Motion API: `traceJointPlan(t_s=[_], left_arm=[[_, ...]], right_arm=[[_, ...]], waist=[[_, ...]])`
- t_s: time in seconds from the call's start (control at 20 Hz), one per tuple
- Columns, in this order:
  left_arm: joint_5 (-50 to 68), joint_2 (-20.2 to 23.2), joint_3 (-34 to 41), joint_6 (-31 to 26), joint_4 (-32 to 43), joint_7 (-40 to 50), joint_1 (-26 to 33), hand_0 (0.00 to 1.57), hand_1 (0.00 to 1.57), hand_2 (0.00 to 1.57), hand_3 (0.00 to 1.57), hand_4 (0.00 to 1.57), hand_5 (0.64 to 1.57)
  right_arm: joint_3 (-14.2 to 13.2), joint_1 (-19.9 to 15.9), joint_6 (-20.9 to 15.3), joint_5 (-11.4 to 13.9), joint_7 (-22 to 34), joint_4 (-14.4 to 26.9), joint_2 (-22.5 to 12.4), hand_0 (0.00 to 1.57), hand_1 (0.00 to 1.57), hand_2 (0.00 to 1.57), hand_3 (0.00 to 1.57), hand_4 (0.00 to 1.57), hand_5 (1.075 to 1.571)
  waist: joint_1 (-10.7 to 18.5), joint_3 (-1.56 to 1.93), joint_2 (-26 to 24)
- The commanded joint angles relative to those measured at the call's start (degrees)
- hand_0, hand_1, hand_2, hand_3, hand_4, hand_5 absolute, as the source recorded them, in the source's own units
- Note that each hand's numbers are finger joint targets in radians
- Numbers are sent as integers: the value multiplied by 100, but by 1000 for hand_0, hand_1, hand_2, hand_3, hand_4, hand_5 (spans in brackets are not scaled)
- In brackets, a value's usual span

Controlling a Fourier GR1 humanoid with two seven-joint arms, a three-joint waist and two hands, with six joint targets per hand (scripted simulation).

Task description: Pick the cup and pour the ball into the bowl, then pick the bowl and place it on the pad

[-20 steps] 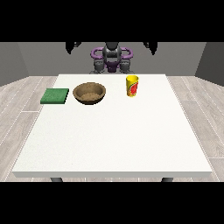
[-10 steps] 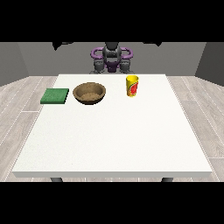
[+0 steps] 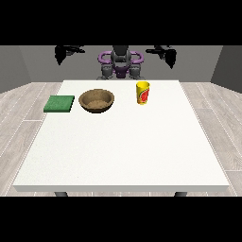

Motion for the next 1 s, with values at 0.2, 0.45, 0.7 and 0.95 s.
traceJointPlan(t_s=[0.2, 0.45, 0.7, 0.95], left_arm=[[-591, -476, -235, 210, 1271, -1700, 180, 0, 0, 0, 0, 0, 1518], [-651, -690, -542, 875, 2219, -2879, -260, 0, 0, 0, 0, 0, 1523], [-560, -505, 125, 583, 3464, -3233, -1011, 0, 0, 0, 0, 0, 1518], [-640, -468, 190, 762, 4066, -3648, -1550, 0, 0, 0, 0, 0, 1520]], right_arm=[[38, 99, 129, 246, -729, 376, 147, 0, 0, 0, 0, 0, 1571], [-80, -551, 145, 160, -837, 389, -15, 0, 0, 0, 0, 0, 1570], [-211, -408, 432, 121, -1167, 827, -126, 0, 0, 0, 0, 0, 1570], [-467, -875, 654, -39, -1339, 1355, -431, 0, 0, 0, 0, 0, 1571]], waist=[[-108, -1, 340], [-378, -2, 1039], [-353, -1, 978], [-330, -1, 1296]])
